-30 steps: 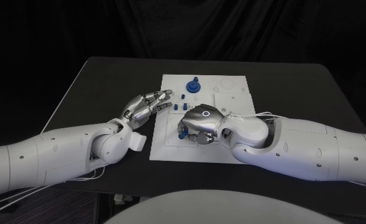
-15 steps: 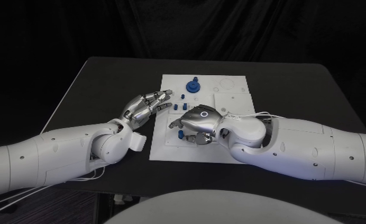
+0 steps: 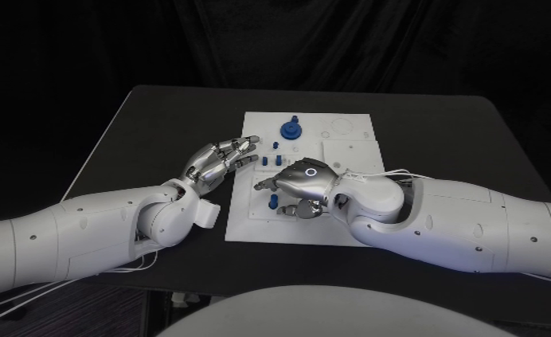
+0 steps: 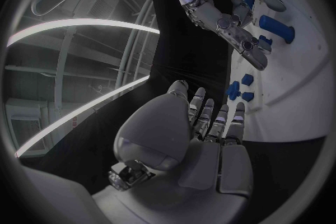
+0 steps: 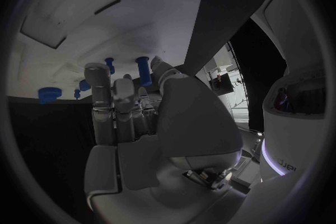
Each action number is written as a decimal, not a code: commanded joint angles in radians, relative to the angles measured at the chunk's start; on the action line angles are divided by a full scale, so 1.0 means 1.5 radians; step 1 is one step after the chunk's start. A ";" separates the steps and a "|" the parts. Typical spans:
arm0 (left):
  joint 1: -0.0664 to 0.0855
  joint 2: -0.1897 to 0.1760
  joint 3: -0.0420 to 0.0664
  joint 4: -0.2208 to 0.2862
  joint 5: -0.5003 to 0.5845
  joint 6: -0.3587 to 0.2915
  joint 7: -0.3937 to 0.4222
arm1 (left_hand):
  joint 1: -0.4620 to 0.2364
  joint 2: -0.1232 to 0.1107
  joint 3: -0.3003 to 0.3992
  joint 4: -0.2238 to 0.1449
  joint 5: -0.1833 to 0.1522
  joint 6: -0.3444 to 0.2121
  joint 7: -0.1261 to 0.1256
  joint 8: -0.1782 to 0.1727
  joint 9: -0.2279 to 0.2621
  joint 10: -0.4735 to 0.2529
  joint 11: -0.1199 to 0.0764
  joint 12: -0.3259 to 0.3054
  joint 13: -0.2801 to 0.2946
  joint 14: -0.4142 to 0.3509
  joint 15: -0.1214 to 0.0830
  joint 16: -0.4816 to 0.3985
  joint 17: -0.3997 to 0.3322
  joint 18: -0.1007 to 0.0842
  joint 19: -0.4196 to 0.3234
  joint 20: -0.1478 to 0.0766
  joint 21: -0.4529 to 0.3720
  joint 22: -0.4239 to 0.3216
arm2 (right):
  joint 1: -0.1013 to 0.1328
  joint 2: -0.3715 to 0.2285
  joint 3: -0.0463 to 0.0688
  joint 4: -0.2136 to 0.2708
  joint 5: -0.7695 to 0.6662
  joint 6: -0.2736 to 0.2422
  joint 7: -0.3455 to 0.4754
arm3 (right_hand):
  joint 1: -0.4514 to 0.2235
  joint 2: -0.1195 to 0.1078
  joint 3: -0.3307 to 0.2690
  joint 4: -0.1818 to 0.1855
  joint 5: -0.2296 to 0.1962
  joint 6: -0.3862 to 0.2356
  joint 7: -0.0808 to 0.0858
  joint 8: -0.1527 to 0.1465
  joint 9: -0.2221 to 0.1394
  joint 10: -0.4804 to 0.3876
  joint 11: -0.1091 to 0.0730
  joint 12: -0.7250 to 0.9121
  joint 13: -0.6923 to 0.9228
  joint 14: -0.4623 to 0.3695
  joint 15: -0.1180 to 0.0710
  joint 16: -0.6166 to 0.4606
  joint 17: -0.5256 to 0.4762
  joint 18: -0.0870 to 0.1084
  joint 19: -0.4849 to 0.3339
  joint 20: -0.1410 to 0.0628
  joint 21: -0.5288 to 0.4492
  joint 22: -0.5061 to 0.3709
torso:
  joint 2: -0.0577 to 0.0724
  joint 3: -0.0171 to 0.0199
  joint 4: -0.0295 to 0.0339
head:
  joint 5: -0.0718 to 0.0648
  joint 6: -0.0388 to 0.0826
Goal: Assemble the parts on the task board
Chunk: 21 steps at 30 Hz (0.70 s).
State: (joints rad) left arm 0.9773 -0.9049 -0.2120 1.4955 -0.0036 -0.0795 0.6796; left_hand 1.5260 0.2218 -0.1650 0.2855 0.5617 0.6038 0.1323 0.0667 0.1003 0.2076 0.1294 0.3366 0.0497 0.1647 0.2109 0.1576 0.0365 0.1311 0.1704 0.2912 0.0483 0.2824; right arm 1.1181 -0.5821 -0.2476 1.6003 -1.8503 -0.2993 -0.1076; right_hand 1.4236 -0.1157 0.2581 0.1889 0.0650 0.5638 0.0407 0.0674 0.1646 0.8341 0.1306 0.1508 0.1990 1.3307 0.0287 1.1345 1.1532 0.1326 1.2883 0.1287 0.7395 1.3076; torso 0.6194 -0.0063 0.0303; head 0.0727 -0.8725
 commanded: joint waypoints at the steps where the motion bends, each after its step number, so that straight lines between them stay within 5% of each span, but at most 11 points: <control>1: -0.001 -0.002 0.001 0.004 0.002 0.006 0.057 | 0.000 0.007 0.003 0.002 0.001 -0.001 0.004 0.001 0.000 -0.004 0.001 -0.002 -0.001 -0.004 0.002 0.004 0.000 0.003 -0.004 -0.001 -0.002 -0.001 | 0.003 -0.019 0.000 0.021 0.001 -0.046 0.000 | 0.001 0.003 -0.006 0.000 0.001 0.017 0.003 0.005 0.001 -0.004 0.000 0.007 0.003 -0.003 0.000 0.001 0.002 0.003 -0.001 0.002 -0.003 0.053 | 0.000 0.0001 -0.0002 | -0.001 0.000; 4: -0.001 -0.011 0.001 0.011 0.002 0.000 0.057 | -0.001 0.007 0.003 0.002 0.001 0.002 0.004 0.002 0.001 -0.004 0.001 -0.002 0.000 -0.005 0.001 0.003 0.000 0.004 -0.005 -0.001 -0.002 -0.002 | 0.018 -0.042 0.001 0.046 0.038 -0.072 0.004 | 0.005 0.004 -0.007 0.001 0.002 0.032 0.008 0.008 0.002 -0.001 -0.001 0.014 0.007 -0.002 0.000 0.002 0.003 0.003 0.000 0.002 -0.002 0.054 | 0.000 0.0001 -0.0004 | -0.004 0.000; 7: -0.001 -0.030 0.001 0.028 0.002 -0.013 0.062 | -0.002 0.005 0.002 0.002 0.002 0.008 0.005 0.004 0.002 -0.003 0.003 0.001 0.000 -0.011 -0.004 0.000 -0.001 0.006 -0.009 -0.002 -0.003 -0.007 | 0.046 -0.077 0.001 0.085 0.089 -0.098 0.011 | 0.020 0.009 -0.005 -0.002 0.019 0.031 0.031 0.006 -0.005 0.008 -0.002 0.031 0.016 0.003 0.006 0.010 0.009 0.001 0.004 0.005 0.002 0.055 | 0.000 0.0002 -0.0001 | -0.006 0.000; 8: -0.001 -0.032 0.001 0.031 0.002 -0.015 0.063 | -0.002 0.005 0.002 0.002 0.002 0.008 0.005 0.004 0.002 -0.003 0.003 0.001 0.000 -0.011 -0.004 0.000 -0.001 0.006 -0.009 -0.002 -0.003 -0.007 | 0.050 -0.082 0.001 0.090 0.096 -0.102 0.012 | 0.020 0.009 -0.005 -0.002 0.019 0.031 0.031 0.006 -0.005 0.008 -0.002 0.031 0.016 0.003 0.006 0.010 0.009 0.001 0.004 0.005 0.002 0.055 | 0.000 0.0002 -0.0001 | -0.007 0.000; 11: 0.001 -0.051 0.001 0.050 0.002 -0.029 0.069 | -0.015 0.004 -0.006 0.004 0.000 -0.005 -0.002 0.002 -0.001 -0.014 -0.012 -0.010 -0.002 -0.026 -0.018 -0.007 -0.003 0.018 -0.026 -0.010 -0.007 -0.026 | 0.081 -0.120 0.000 0.123 0.153 -0.122 0.022 | 0.030 0.015 -0.001 -0.003 0.030 0.046 0.036 0.008 -0.008 0.021 -0.005 0.057 0.027 0.009 0.003 0.019 0.015 0.000 0.011 0.004 0.014 0.058 | 0.000 0.0001 -0.0004 | -0.007 0.000; 14: 0.005 -0.066 0.001 0.067 0.002 -0.042 0.075 | -0.040 0.007 -0.022 0.005 -0.011 -0.075 -0.026 -0.011 -0.018 -0.030 -0.033 -0.033 -0.005 -0.054 -0.035 -0.028 -0.007 0.018 -0.061 -0.033 -0.014 -0.072 | 0.108 -0.158 0.000 0.146 0.231 -0.125 0.027 | 0.044 0.019 0.007 -0.007 0.045 0.054 0.035 0.008 -0.010 0.034 -0.010 0.074 0.033 0.012 -0.004 0.023 0.019 0.000 0.015 0.000 0.022 0.060 | 0.000 0.0002 0.0000 | -0.010 0.000; 16: 0.009 -0.077 0.001 0.081 0.002 -0.053 0.080 | -0.069 0.009 -0.043 0.006 -0.031 -0.164 -0.061 -0.020 -0.040 -0.038 -0.024 -0.047 -0.006 -0.079 -0.063 -0.057 -0.013 0.017 -0.085 -0.059 -0.019 -0.107 | 0.123 -0.189 0.000 0.156 0.292 -0.119 0.025 | 0.052 0.022 0.016 -0.005 0.053 0.112 0.060 0.024 -0.002 0.058 -0.012 0.098 0.040 0.016 0.003 0.028 0.023 -0.003 0.019 0.002 0.030 0.062 | 0.000 0.0002 -0.0007 | -0.012 0.000; 19: 0.013 -0.089 0.001 0.096 0.002 -0.064 0.083 | -0.086 0.010 -0.057 0.006 -0.053 -0.214 -0.090 -0.024 -0.046 -0.052 -0.032 -0.069 -0.009 -0.092 -0.080 -0.077 -0.017 0.021 -0.093 -0.073 -0.020 -0.118 | 0.131 -0.220 0.000 0.161 0.346 -0.101 0.014 | 0.054 0.023 0.021 0.001 0.051 0.145 0.073 0.039 0.002 0.086 -0.020 0.130 0.053 0.016 -0.003 0.028 0.022 -0.002 0.019 0.000 0.028 0.061 | 0.000 0.0002 0.0000 | -0.016 0.000; 21: 0.016 -0.101 0.001 0.110 0.002 -0.072 0.085 | -0.105 0.013 -0.070 0.006 -0.078 -0.268 -0.129 -0.028 -0.050 -0.076 -0.059 -0.107 -0.013 -0.100 -0.084 -0.092 -0.020 0.020 -0.096 -0.078 -0.021 -0.125 | 0.135 -0.246 0.000 0.163 0.389 -0.074 -0.003 | 0.047 0.026 0.021 0.012 0.054 0.186 0.078 0.059 0.009 0.115 -0.030 0.167 0.071 0.022 -0.012 0.035 0.028 -0.001 0.021 -0.005 0.031 0.061 | 0.000 0.0002 0.0000 | -0.017 0.000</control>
State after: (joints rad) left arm 0.9971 -1.0503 -0.2113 1.6475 -0.0033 -0.1425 0.6796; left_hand 1.3761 0.2402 -0.2650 0.2939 0.4549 0.2229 -0.0462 0.0280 0.0278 0.1061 0.0498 0.1910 0.0320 0.0205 0.0849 0.0259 0.0078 0.1550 0.0257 0.1784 0.0211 0.0978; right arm 1.3177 -0.9364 -0.2473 1.8418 -1.4448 -0.4365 -0.0856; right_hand 1.4962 -0.0827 0.2896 0.2026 0.1427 0.8284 0.1556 0.1491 0.1759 0.9958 0.0888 0.3897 0.2997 1.3654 0.0176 1.1844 1.1939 0.1326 1.3188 0.1243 0.7840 1.3075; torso 0.6192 -0.0059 0.0297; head 0.0500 -0.8725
